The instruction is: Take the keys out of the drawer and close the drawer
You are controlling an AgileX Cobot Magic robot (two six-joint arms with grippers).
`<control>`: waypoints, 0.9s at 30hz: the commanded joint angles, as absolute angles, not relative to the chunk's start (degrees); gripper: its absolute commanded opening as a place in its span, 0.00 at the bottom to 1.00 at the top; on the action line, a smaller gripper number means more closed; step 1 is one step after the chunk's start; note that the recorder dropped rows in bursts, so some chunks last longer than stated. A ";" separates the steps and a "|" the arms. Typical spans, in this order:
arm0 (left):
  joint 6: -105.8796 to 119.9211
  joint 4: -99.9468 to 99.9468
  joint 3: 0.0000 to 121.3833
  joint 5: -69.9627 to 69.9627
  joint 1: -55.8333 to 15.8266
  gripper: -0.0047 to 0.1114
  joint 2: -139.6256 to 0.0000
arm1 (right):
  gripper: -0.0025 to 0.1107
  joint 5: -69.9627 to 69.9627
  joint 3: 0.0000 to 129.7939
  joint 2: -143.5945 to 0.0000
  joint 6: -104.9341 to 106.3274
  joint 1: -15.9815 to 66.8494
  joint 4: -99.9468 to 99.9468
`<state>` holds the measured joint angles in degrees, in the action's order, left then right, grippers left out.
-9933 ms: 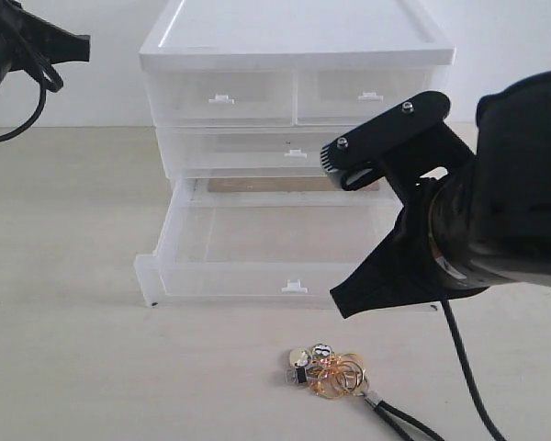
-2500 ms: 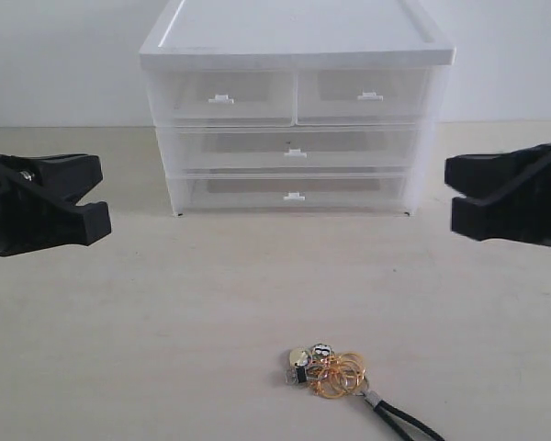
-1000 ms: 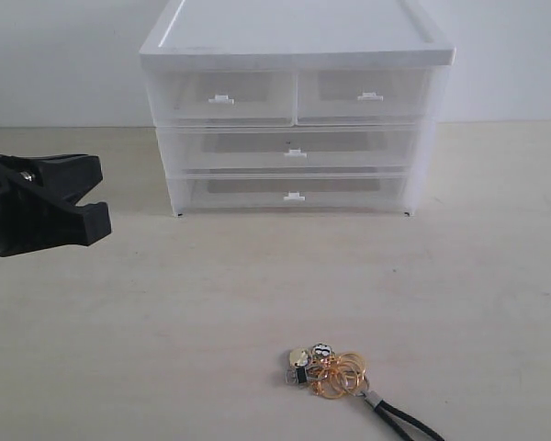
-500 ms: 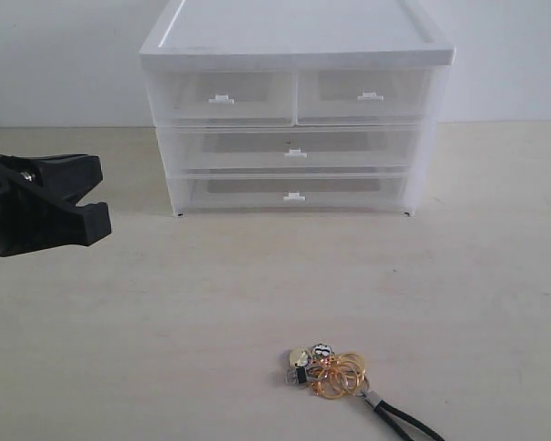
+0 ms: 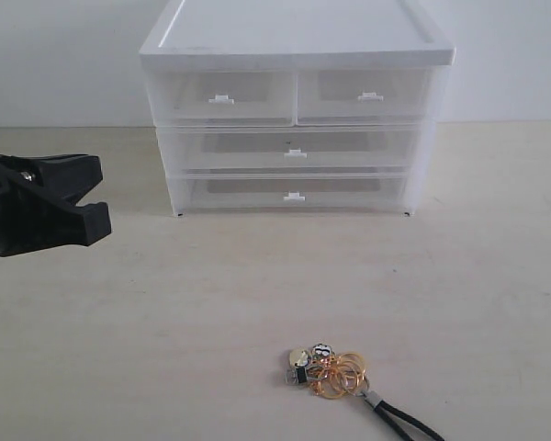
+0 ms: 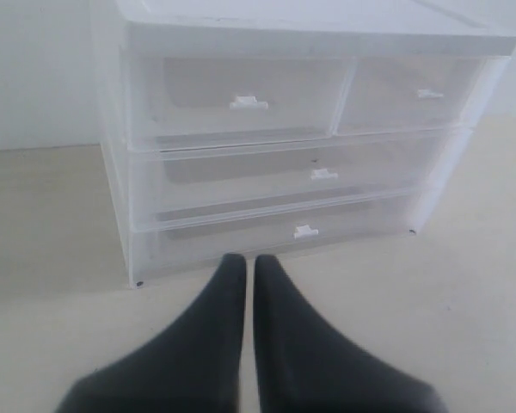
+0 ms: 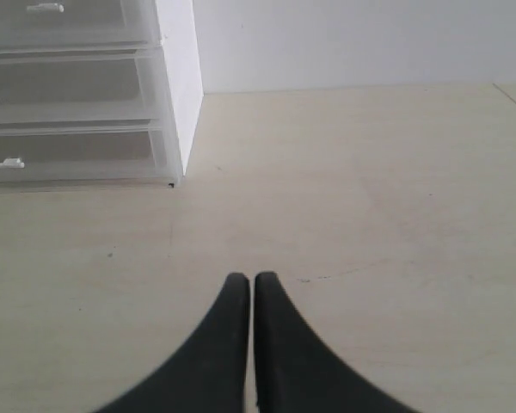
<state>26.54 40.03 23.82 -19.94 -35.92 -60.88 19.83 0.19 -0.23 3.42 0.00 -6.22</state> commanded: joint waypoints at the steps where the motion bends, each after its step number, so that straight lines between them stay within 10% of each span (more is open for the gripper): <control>1: 27.38 40.27 23.49 -19.60 -35.35 0.08 -58.32 | 0.02 19.98 0.00 0.00 3.37 -0.06 -5.66; 10: 38.28 39.42 22.22 1.41 -5.80 0.08 -17.12 | 0.02 19.97 0.00 0.00 3.37 -0.06 -5.78; 27: 0.93 3.97 0.00 15.39 -4.93 0.08 0.00 | 0.02 19.97 0.00 0.00 3.37 -0.06 -5.78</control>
